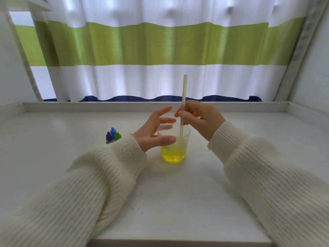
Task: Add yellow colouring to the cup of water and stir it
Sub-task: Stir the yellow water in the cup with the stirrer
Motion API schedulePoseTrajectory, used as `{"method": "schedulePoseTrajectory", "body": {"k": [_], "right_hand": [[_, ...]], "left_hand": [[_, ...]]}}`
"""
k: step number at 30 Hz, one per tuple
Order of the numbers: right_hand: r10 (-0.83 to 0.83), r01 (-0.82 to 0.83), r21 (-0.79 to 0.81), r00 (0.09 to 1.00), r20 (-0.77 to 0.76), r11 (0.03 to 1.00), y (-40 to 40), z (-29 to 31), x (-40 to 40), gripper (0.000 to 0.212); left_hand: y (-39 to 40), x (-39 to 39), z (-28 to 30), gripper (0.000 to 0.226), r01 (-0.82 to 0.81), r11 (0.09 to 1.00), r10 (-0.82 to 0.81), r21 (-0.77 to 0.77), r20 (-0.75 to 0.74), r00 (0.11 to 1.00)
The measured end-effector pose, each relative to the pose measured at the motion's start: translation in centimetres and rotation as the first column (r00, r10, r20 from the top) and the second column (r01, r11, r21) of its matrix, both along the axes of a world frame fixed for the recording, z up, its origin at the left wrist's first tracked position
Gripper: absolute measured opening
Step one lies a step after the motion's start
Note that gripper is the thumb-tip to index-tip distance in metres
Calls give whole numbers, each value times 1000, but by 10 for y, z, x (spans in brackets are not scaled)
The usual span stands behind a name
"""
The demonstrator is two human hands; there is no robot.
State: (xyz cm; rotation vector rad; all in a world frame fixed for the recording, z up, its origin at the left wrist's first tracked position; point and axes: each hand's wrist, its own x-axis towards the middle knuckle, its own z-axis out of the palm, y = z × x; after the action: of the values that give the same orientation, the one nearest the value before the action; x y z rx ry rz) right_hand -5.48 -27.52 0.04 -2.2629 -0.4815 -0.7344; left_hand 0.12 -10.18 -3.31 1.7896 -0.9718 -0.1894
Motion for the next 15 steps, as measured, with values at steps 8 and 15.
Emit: {"method": "schedulePoseTrajectory", "body": {"k": [8, 15], "right_hand": [[63, -59, 69, 996, -63, 996, 5, -1, 0, 11], [32, -28, 58, 998, -56, 998, 6, -1, -1, 11]], "left_hand": [[0, 0, -1, 84, -2, 1000, 2, -13, 0, 1000], [-1, 3, -3, 93, -4, 1000, 4, -17, 0, 1000]]}}
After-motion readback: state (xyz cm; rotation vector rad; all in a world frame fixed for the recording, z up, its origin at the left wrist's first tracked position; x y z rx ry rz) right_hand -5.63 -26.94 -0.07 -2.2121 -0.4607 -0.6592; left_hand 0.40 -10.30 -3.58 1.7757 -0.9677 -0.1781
